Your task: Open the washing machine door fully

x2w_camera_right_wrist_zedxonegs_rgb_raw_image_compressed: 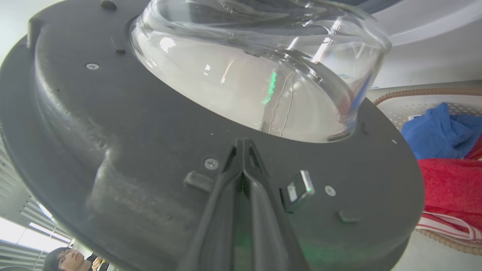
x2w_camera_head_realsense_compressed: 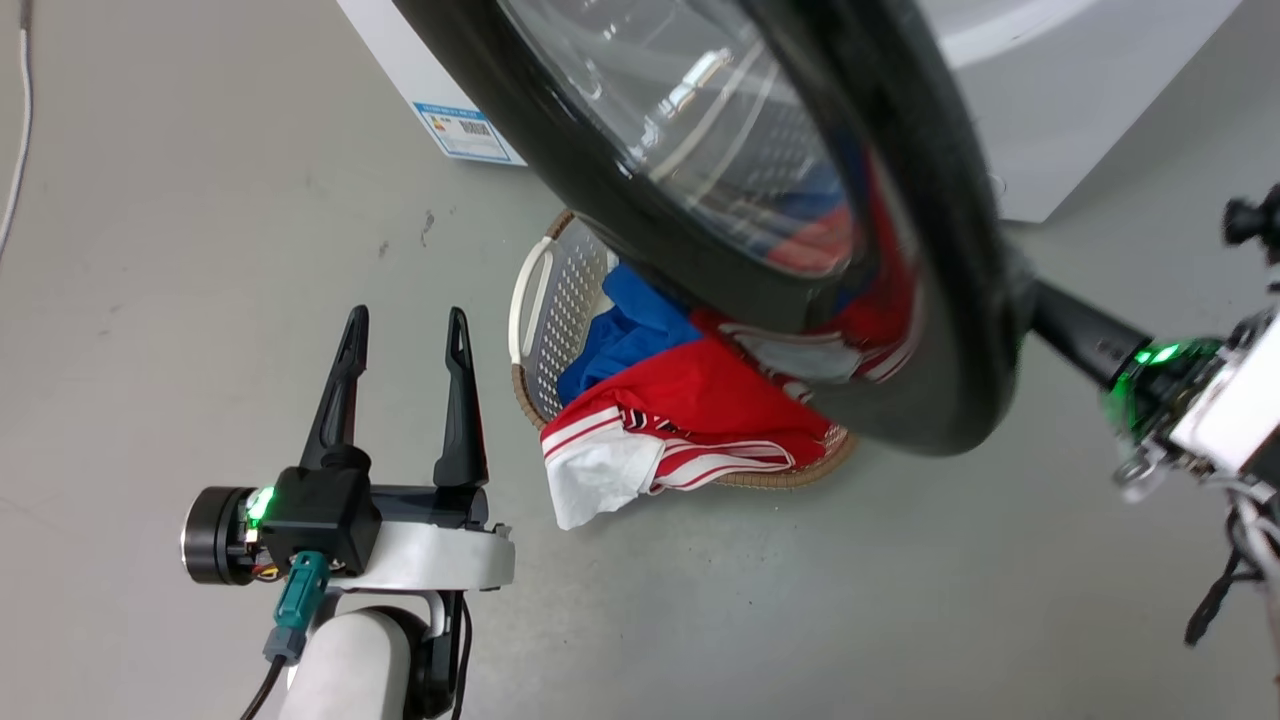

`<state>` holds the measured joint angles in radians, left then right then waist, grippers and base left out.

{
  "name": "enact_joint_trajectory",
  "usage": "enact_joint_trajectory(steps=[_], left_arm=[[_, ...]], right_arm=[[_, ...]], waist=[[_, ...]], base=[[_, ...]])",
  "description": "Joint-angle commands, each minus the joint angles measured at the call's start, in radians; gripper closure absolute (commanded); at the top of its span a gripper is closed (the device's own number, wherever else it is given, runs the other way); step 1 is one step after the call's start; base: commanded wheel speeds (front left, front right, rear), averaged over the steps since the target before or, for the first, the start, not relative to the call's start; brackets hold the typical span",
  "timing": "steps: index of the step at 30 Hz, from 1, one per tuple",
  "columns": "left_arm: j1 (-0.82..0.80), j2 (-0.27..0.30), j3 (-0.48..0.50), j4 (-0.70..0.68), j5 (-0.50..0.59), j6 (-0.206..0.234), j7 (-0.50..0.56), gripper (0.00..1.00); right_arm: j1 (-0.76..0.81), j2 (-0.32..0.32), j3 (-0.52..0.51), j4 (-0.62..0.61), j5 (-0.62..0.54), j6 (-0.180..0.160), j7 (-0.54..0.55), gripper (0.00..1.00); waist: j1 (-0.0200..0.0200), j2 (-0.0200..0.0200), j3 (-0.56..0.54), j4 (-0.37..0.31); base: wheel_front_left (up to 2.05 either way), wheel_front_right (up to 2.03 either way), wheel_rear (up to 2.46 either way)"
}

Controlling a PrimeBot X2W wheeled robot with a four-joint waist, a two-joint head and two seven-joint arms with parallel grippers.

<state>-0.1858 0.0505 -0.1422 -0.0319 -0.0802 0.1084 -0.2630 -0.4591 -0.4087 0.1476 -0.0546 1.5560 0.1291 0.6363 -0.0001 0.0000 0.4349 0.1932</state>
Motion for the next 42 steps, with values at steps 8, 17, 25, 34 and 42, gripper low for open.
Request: enact_joint_trajectory(steps=[8,17,25,34,42], left_arm=[[0.040,0.000,0.009,0.013,0.017,-0.014,-0.003,0.00],[0.060,0.000,0.005,0.019,0.023,-0.022,-0.003,0.00],[0.076,0.000,0.005,0.026,0.023,-0.028,-0.003,0.00],[0.094,0.000,0.008,0.034,0.029,-0.031,-0.003,0.00],[0.135,0.000,0.024,0.037,0.043,-0.037,-0.003,0.00]], right_arm=[[0.132,0.075,0.064,-0.061,0.016,0.003,-0.014,1.00],[0.205,0.114,0.136,-0.072,0.003,0.003,-0.002,1.00],[0.252,0.163,0.212,-0.051,-0.003,0.003,0.000,1.00],[0.274,0.203,0.273,0.010,-0.021,0.003,-0.018,1.00],[0.325,0.193,0.190,0.004,-0.048,0.003,-0.194,0.75]], waist=[[0.0001,0.0000,-0.074,-0.004],[0.0001,0.0000,-0.122,0.010],[0.0001,0.0000,-0.156,0.024],[0.0001,0.0000,-0.190,0.027],[0.0001,0.0000,-0.262,0.009]], base=[[0.00,0.00,0.00],[0.00,0.00,0.00],[0.00,0.00,0.00],[0.00,0.00,0.00],[0.00,0.00,0.00]])
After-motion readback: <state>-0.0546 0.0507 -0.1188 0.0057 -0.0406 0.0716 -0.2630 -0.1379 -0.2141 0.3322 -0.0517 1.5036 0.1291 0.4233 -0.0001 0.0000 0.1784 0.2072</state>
